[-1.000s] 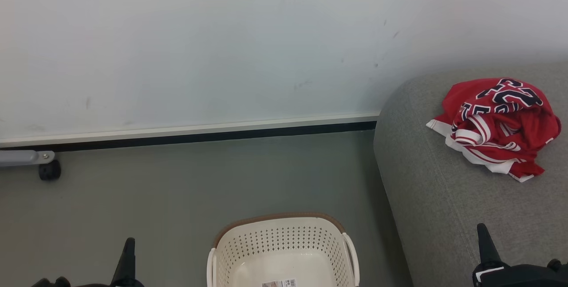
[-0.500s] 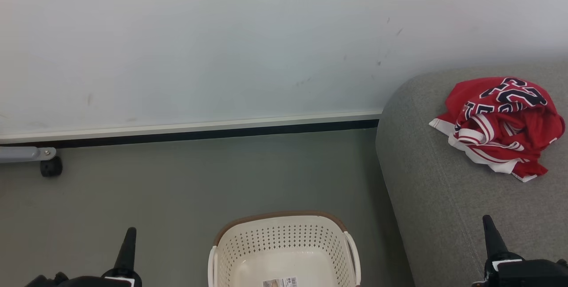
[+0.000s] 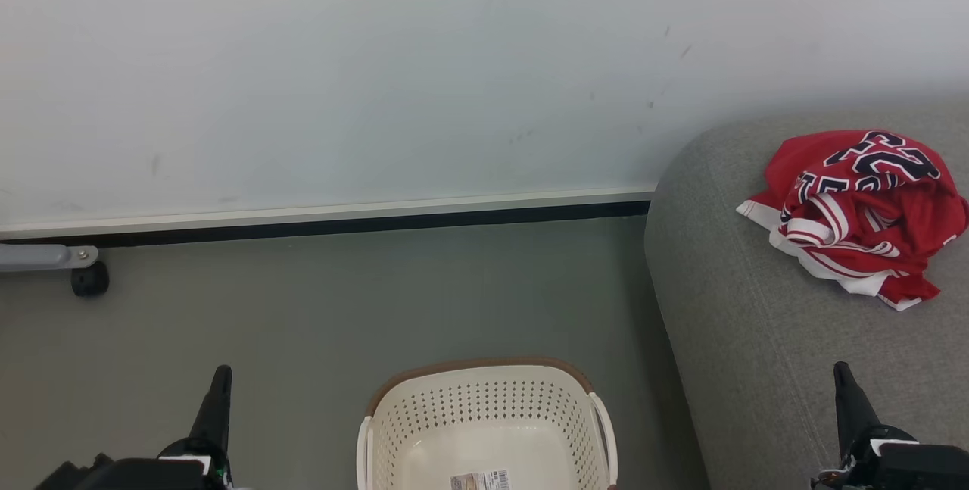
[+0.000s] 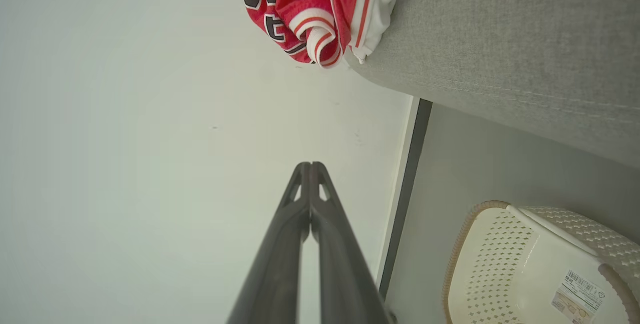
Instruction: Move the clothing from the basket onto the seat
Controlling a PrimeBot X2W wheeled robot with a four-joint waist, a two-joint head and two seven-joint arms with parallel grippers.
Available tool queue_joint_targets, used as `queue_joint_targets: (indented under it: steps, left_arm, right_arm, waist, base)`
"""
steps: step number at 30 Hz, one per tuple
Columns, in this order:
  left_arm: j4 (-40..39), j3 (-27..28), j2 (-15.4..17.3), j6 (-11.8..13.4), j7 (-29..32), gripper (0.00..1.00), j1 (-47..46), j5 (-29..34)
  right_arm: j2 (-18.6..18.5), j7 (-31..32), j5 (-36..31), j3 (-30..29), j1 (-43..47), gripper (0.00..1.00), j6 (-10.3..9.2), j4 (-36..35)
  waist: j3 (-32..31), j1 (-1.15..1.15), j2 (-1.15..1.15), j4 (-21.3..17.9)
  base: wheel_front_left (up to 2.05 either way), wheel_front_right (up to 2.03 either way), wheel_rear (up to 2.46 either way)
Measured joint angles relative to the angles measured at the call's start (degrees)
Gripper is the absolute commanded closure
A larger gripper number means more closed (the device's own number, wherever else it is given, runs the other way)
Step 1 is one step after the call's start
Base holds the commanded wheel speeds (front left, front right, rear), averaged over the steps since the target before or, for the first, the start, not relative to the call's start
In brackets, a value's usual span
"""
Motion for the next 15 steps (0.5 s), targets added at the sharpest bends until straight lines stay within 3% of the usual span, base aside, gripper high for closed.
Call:
queue_joint_targets:
  steps: [5,15]
  left_arm:
    - [0.4,0.6,-0.5,-0.6,0.8,1.0,-0.8,-3.0]
    - [0.5,0.7,-0.6,-0.9,0.9,1.0,-1.1,-3.9]
  right_arm:
    - [0.2,0.9,4.0,-0.9,-0.6,1.0,0.7,0.3]
    - [0.2,1.0,4.2,-0.9,-1.0,1.0,0.84,0.3]
  waist:
    - [0.1,0.0,0.0,0.1]
    - [0.1,0.0,0.0,0.1]
  base:
    - [0.0,0.0,0.0]
    - [0.0,0.0,0.0]
